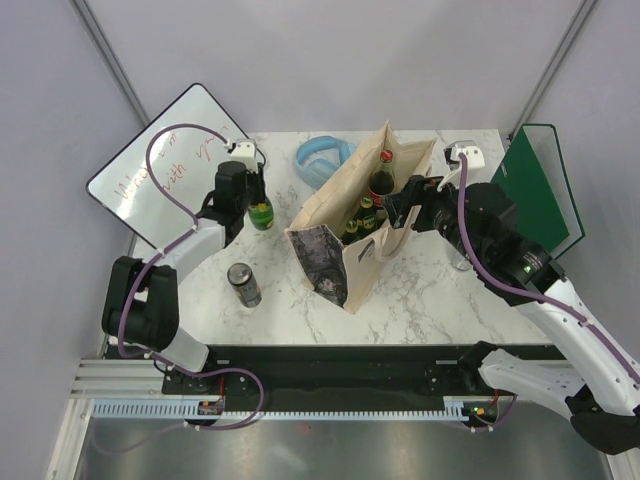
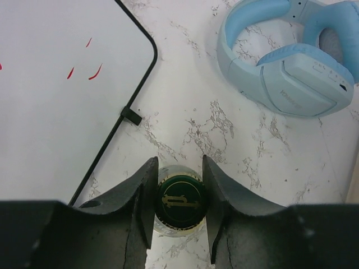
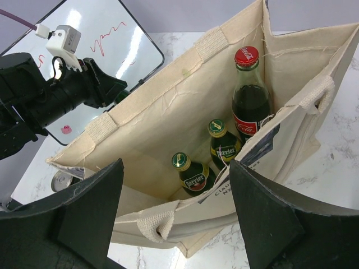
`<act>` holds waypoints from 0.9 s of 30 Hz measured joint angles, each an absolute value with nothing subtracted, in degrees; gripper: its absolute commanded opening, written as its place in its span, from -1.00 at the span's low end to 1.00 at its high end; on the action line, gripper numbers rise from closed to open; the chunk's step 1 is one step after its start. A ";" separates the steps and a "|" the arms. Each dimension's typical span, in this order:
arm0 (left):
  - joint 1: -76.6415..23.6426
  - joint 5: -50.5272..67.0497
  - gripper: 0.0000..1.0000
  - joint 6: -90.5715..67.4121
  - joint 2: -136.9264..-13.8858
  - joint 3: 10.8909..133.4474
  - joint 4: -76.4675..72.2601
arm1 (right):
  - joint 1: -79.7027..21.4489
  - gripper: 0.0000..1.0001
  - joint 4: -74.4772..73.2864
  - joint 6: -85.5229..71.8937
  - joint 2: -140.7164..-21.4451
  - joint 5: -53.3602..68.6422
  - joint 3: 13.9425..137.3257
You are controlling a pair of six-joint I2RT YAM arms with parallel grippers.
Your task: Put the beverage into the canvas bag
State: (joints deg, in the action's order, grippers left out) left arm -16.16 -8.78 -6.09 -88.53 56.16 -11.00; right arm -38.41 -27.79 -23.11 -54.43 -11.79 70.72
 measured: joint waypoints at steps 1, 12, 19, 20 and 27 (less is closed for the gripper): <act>-16.19 -8.78 -0.14 -5.98 -88.53 56.12 -11.16 | -38.41 0.66 -27.79 -23.11 -54.43 -11.81 70.72; -16.25 -8.32 0.07 -5.89 -88.58 54.17 -13.85 | -38.41 0.67 -27.75 -23.14 -54.43 -11.79 70.65; -16.21 -8.38 -0.55 -5.87 -89.03 53.04 -15.38 | -38.41 0.67 -27.57 -23.11 -54.41 -11.81 70.39; -16.21 -8.45 -0.69 -5.65 -89.10 53.04 -15.62 | -38.41 0.67 -27.59 -23.11 -54.41 -11.81 70.32; -16.25 -8.49 -0.95 -5.69 -89.32 53.04 -16.08 | -38.41 0.67 -27.55 -23.11 -54.43 -11.81 70.19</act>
State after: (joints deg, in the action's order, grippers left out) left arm -16.25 -8.49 -5.69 -89.32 53.04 -16.08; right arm -38.41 -27.55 -23.11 -54.43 -11.81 70.19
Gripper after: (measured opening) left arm 0.442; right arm 0.832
